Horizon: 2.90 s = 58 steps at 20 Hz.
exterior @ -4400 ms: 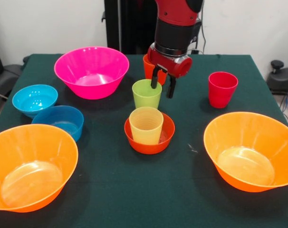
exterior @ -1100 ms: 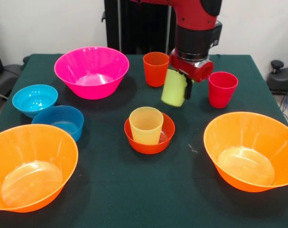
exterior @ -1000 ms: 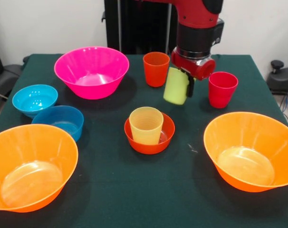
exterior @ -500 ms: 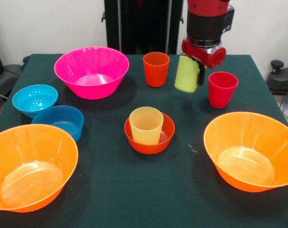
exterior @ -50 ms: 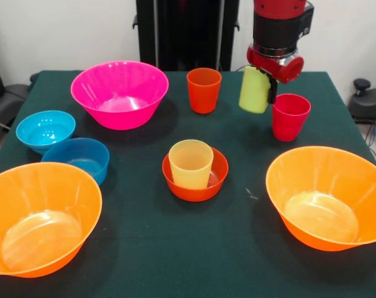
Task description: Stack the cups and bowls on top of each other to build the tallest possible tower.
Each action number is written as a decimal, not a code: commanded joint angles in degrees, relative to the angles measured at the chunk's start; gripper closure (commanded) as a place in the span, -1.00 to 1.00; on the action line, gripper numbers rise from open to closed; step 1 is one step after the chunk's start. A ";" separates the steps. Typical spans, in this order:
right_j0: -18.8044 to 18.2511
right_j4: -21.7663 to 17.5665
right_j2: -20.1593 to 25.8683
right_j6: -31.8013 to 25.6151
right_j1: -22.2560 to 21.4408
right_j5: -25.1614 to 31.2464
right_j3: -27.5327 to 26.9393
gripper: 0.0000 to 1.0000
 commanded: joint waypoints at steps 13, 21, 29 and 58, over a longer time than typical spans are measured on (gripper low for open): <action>-0.68 -1.33 2.98 4.15 7.66 -3.69 -1.35 1.00; 0.77 -1.09 1.79 4.52 7.74 -3.52 -2.01 1.00; 0.76 -1.01 1.74 4.33 7.79 -3.23 -2.33 1.00; 0.65 -4.98 -1.68 -0.03 5.33 4.05 -6.96 -1.00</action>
